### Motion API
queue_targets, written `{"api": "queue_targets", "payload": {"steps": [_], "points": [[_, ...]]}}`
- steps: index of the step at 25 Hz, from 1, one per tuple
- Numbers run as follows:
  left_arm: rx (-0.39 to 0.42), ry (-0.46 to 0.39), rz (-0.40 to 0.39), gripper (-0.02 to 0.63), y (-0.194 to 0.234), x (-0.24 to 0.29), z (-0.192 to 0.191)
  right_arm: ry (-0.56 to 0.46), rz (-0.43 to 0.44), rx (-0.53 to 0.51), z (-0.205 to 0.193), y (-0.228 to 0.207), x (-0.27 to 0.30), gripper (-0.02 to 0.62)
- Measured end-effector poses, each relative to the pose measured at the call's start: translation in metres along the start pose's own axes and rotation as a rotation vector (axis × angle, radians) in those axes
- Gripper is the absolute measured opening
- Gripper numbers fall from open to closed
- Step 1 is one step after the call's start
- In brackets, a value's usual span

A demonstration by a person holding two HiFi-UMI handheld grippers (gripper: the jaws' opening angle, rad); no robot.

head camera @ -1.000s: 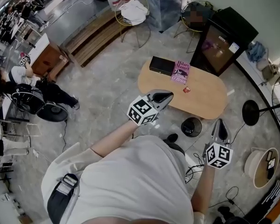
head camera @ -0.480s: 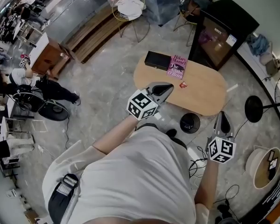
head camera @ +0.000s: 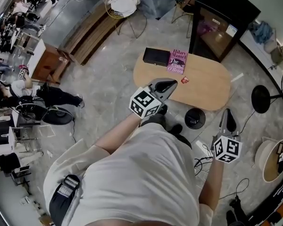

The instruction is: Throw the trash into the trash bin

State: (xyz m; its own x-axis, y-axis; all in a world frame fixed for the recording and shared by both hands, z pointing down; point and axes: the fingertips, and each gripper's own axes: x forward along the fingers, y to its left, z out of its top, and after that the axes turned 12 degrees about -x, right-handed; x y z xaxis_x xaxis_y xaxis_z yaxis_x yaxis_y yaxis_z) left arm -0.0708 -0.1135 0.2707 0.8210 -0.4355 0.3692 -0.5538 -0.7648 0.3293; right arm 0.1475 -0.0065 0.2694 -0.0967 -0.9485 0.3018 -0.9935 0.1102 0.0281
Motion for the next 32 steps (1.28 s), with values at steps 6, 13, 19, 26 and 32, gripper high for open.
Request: {"api": "queue_targets", "payload": {"steps": [6, 13, 19, 26, 32], "points": [[0.029, 0.045, -0.055, 0.006, 0.022, 0.025, 0.003, 0.015, -0.067, 0.035, 0.0, -0.009, 0.021, 0.011], [0.036, 0.108, -0.112, 0.008, 0.052, 0.061, -0.005, 0.073, -0.116, 0.068, -0.014, -0.011, 0.051, 0.011], [0.028, 0.17, -0.155, 0.06, 0.077, 0.081, -0.027, 0.119, -0.145, 0.098, -0.034, 0.001, 0.066, 0.011], [0.018, 0.271, -0.192, 0.188, 0.096, 0.105, -0.063, 0.181, -0.163, 0.133, -0.063, 0.016, 0.075, 0.011], [0.033, 0.339, -0.211, 0.19, 0.113, 0.127, -0.104, 0.223, -0.193, 0.183, -0.099, 0.024, 0.083, 0.011]]}}
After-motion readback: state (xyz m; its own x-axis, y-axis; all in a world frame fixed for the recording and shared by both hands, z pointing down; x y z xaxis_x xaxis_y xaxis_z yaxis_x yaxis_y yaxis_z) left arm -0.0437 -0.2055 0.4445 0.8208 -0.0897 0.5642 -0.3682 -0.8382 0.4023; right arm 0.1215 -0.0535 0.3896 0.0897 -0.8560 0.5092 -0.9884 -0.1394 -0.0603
